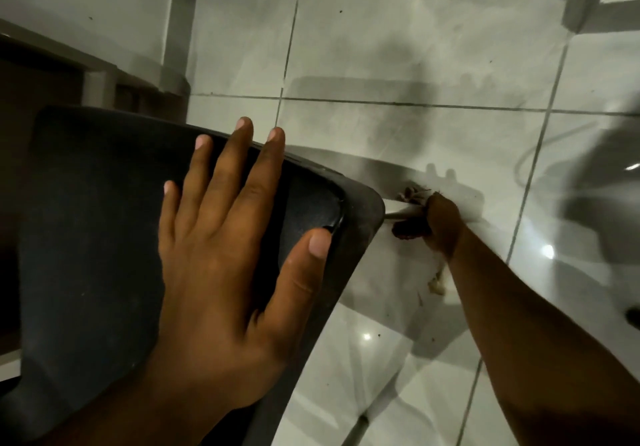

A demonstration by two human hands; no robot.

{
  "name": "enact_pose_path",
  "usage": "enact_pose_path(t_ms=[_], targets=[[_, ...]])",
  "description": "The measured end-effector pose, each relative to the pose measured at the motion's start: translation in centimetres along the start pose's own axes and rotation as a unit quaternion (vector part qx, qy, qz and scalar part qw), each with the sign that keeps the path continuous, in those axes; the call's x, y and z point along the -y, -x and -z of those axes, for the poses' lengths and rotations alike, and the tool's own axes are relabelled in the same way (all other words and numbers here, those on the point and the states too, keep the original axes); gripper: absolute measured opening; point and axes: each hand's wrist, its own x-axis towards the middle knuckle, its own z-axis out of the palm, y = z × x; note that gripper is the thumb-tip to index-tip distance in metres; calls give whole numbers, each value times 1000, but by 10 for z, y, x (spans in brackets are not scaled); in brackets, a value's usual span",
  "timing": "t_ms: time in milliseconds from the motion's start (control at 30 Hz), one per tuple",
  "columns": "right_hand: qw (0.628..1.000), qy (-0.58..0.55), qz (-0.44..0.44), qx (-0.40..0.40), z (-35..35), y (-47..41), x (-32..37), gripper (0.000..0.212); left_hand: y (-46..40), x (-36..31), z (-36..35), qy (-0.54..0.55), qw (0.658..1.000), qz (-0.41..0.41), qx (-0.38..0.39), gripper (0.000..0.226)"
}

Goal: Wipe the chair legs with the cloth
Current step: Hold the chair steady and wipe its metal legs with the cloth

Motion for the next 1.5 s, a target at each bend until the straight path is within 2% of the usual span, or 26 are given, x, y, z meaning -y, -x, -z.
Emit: enact_pose_path(t_ms=[133, 200, 400, 467, 567, 700, 767, 867, 933, 1033, 1133, 1167, 1267, 1333, 1400, 1500], targets=[[998, 38, -46, -11, -2, -19, 0, 38, -2, 3, -2, 4, 1000, -6, -5, 69], [998, 37, -38, -27, -4, -12, -2, 41, 0, 3, -2, 6, 1000, -7, -14, 68], [999, -35, -2, -32, -32, 68, 18, 24, -2, 3, 1, -6, 1000, 7, -11, 69], [998, -53, 19, -3, -44, 105, 24, 26, -1, 3, 1, -12, 1000, 8, -5, 69], [988, -139, 22, 68, -62, 169, 29, 44, 0, 3, 3, -19, 1000, 11, -1, 69], [976, -204, 34, 73, -73, 208, 26, 29, -1, -2, 6, -24, 1000, 13, 10, 69], [981, -181, 39, 56, -74, 191, 28, 28, -2, 0, 8, -22, 1000, 11, 5, 69], [990, -139, -32, -9, -60, 131, 32, 24, -3, 3, 6, -27, 1000, 11, 4, 69], [995, -96, -27, -31, -44, 87, 27, 26, -3, 2, 5, -18, 1000, 7, -2, 70], [998, -58, 2, -22, -22, 41, 7, 32, -3, 1, 3, -10, 1000, 4, -5, 70], [998, -65, 18, -11, -10, 15, -5, 19, -3, 4, 2, -16, 1000, 4, -3, 70], [997, -79, 20, -14, -7, 7, -8, 22, -3, 4, 1, -18, 1000, 3, -5, 70], [996, -77, 40, -24, -3, -4, -13, 50, -3, 3, -1, -13, 1000, 0, -13, 70], [996, -77, 50, -19, -3, -1, -10, 56, 0, 3, -1, -2, 1000, -1, -15, 69], [997, -52, 42, -39, -6, 8, -2, 52, 0, 3, -1, 4, 1000, -5, -24, 67], [999, -31, 10, -42, -19, 36, 12, 27, -1, 4, -2, -3, 1000, 4, -24, 66]])
